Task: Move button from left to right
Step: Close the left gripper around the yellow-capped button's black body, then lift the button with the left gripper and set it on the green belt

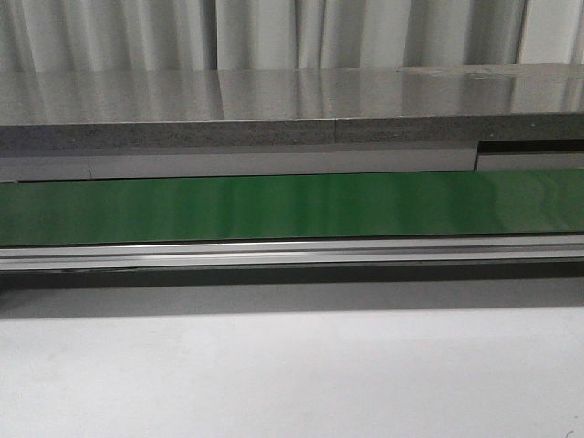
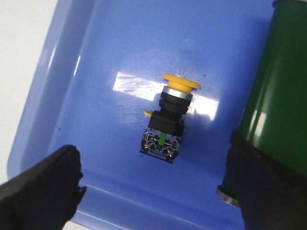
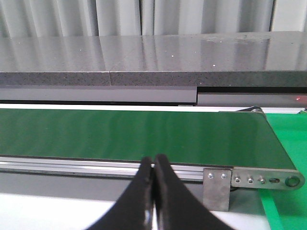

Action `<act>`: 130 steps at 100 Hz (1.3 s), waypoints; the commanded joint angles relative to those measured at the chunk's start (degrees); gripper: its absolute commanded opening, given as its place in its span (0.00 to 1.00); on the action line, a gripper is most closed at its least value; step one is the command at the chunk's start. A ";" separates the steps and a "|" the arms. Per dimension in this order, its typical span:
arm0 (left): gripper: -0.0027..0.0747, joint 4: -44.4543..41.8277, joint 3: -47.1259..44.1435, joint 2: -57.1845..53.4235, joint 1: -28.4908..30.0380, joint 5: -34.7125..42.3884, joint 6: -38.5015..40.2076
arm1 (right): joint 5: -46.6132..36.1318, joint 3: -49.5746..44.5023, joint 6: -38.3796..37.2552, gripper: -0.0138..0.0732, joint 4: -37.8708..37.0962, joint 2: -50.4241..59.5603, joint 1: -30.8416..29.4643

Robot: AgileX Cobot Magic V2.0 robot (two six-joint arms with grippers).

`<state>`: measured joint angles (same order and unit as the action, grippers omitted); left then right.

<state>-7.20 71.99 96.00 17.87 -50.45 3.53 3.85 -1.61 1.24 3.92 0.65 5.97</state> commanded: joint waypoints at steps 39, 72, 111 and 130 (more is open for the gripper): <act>0.81 -0.28 4.29 8.15 0.76 3.62 -0.32 | -4.46 0.97 0.09 0.06 -0.30 0.96 -0.02; 0.81 -0.29 6.45 14.18 0.76 3.38 -0.32 | -4.46 0.97 0.09 0.06 -0.30 0.96 -0.02; 0.45 -0.07 6.66 17.18 0.65 3.20 -0.32 | -4.46 0.97 0.09 0.06 -0.30 0.96 -0.02; 0.01 -0.01 9.09 15.85 0.65 0.86 -0.32 | -4.46 0.97 0.09 0.06 -0.30 0.96 -0.02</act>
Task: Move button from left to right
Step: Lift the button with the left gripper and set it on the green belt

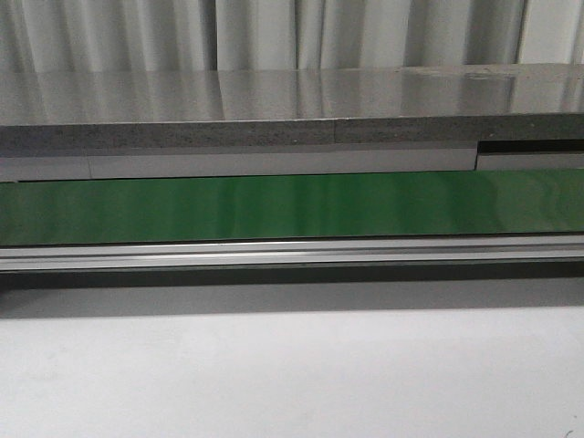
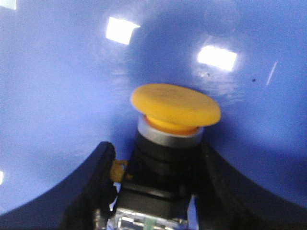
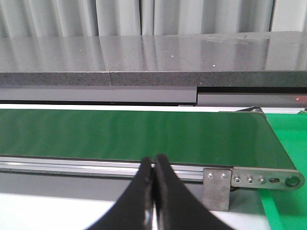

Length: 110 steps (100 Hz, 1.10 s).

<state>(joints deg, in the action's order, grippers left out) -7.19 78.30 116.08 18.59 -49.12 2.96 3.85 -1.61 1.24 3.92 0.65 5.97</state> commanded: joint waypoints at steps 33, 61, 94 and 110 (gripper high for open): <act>0.01 13.74 8.23 -11.69 -1.39 -6.68 -10.40 | -4.46 0.97 0.09 0.06 -0.30 0.96 -0.02; 0.01 13.61 8.23 -12.08 -7.19 -8.72 -10.40 | -4.46 0.97 0.09 0.06 -0.30 0.96 -0.02; 0.17 11.57 8.02 -11.62 -10.07 -9.21 -10.40 | -4.46 0.97 0.09 0.06 -0.30 0.96 -0.02; 0.62 11.68 8.02 -11.62 -10.07 -9.21 -10.40 | -4.46 0.97 0.09 0.06 -0.30 0.96 -0.02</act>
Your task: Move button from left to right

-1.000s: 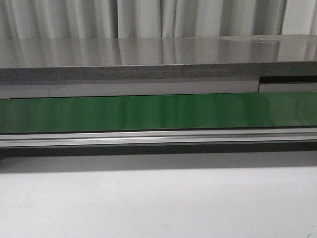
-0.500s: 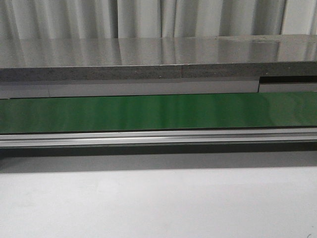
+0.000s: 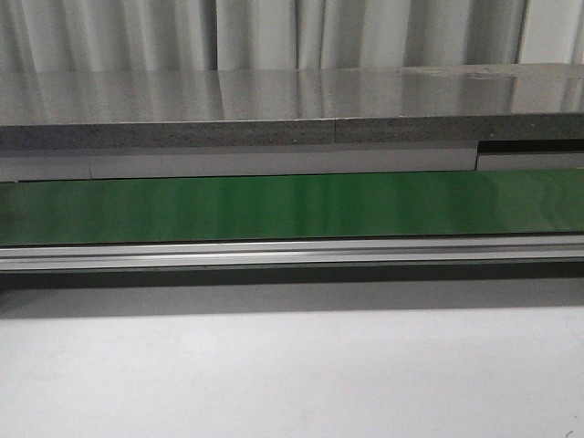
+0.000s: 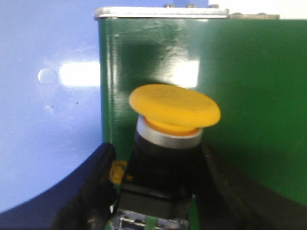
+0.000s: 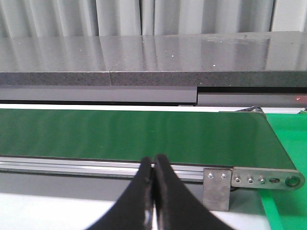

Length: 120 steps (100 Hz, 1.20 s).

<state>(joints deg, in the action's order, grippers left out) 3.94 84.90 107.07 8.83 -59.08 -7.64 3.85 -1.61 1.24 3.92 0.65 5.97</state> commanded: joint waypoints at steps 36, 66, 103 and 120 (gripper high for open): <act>0.89 2.71 1.42 -3.60 -0.30 0.13 0.30 | -4.46 0.97 0.09 0.06 -0.30 0.96 -0.02; 0.89 8.39 -0.23 -13.29 -0.30 3.24 -2.59 | -4.46 0.97 0.09 0.06 -0.30 0.96 -0.02; 0.89 9.71 -18.75 -35.65 -2.71 20.20 -4.33 | -4.46 0.97 0.09 0.06 -0.30 0.96 -0.02; 0.89 9.59 -31.76 -48.97 -9.21 35.46 -5.53 | -4.46 0.97 0.09 0.06 -0.30 0.96 -0.02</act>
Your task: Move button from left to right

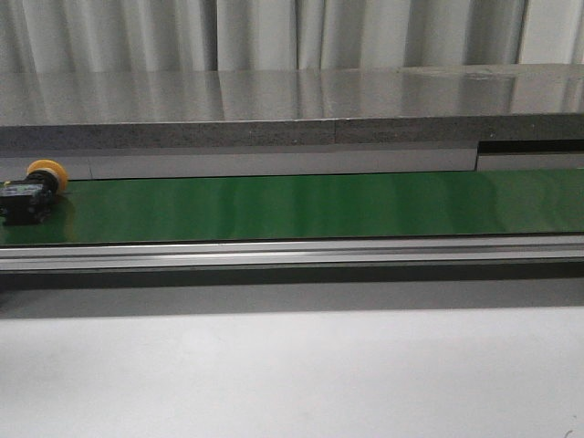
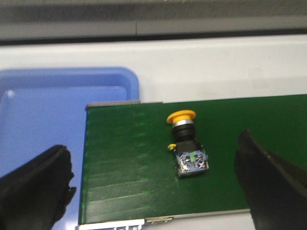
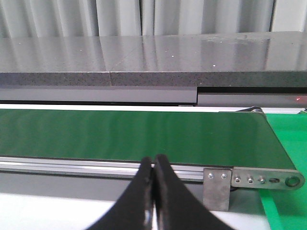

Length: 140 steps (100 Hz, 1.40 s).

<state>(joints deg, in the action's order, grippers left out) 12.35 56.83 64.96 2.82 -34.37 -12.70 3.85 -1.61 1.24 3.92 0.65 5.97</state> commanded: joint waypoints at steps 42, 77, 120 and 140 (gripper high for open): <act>0.89 1.15 -32.77 -33.73 -6.76 34.76 -0.47 | -4.46 0.97 0.09 0.06 -0.30 0.96 -0.02; 0.89 1.15 -41.14 -42.51 -6.76 38.26 -0.47 | -4.46 0.97 0.09 0.06 -0.30 0.96 -0.02; 0.10 1.15 -41.91 -42.51 -6.76 38.26 -0.47 | -4.46 0.97 0.09 0.06 -0.30 0.96 -0.02; 0.01 1.04 -41.91 -42.51 -6.76 38.26 -0.47 | -4.46 0.97 0.09 0.06 -0.30 0.96 -0.02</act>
<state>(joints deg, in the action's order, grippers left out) 12.94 13.29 22.16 -3.45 -0.80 -13.20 3.85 -1.61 1.24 3.92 0.65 5.97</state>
